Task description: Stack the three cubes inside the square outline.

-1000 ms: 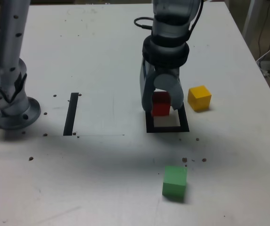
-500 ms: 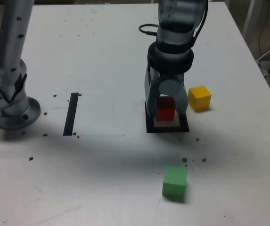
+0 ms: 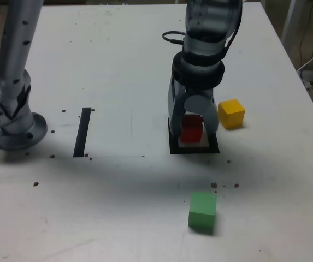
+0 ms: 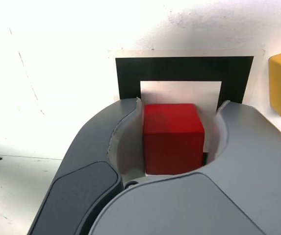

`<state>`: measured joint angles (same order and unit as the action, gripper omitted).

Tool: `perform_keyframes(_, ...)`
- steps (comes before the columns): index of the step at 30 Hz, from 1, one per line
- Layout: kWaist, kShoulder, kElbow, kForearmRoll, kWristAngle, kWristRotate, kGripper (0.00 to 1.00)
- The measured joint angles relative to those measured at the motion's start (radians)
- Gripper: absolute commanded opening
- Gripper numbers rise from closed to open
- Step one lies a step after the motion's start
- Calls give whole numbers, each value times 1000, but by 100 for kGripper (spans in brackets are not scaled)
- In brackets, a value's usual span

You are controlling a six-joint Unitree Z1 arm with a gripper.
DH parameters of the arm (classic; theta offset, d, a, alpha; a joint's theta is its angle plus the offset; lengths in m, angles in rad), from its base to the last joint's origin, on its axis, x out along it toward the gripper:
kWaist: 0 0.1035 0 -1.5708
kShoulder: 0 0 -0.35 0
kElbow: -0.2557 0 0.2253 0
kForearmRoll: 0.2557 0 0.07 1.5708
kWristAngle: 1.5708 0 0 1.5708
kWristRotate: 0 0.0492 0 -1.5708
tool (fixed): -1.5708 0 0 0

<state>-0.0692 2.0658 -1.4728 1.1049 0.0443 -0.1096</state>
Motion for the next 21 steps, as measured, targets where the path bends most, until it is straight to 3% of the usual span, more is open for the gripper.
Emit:
perform_keyframes(12,0,-2,2,15,0,0,99)
perform_keyframes(21,0,-85,-64,121,10,-12,99)
